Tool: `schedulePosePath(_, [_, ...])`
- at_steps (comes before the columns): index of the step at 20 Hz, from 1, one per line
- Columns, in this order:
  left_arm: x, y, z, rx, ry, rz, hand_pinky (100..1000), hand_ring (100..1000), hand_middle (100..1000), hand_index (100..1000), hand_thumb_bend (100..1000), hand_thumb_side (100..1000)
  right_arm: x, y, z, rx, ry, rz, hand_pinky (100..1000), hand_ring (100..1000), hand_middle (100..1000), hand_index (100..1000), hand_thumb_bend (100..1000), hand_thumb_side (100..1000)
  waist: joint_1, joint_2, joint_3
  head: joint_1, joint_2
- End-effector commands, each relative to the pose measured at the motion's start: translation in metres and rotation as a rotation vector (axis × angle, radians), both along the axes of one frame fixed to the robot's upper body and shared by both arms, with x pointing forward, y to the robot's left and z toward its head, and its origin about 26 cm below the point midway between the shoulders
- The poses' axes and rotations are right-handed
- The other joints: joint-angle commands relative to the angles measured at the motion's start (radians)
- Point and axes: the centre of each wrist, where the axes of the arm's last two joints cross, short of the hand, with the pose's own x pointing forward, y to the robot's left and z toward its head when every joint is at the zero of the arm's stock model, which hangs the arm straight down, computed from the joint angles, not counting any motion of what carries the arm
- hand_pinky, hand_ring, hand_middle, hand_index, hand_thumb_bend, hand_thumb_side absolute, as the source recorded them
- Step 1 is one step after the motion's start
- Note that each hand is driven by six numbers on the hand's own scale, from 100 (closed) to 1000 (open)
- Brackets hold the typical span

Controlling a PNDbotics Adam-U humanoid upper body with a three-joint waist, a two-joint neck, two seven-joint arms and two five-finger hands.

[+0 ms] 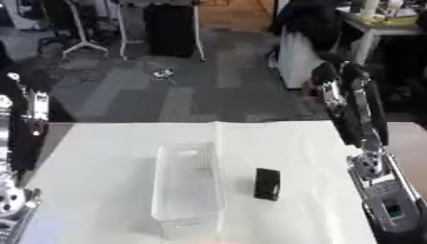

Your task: Pick up objects on the table and place them in the box.

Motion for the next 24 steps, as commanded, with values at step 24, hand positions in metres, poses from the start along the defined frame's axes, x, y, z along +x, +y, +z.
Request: schedulePosePath(24, [0.0, 0.001, 0.002, 0.024, 0.018, -0.026, 560, 707, 817, 864, 157, 1000, 0.136, 0.0, -0.008, -0.954, 0.266, -0.093, 753, 684, 706, 634, 730, 1000, 0.001, -0.022, 0.013, -0.032, 0.038])
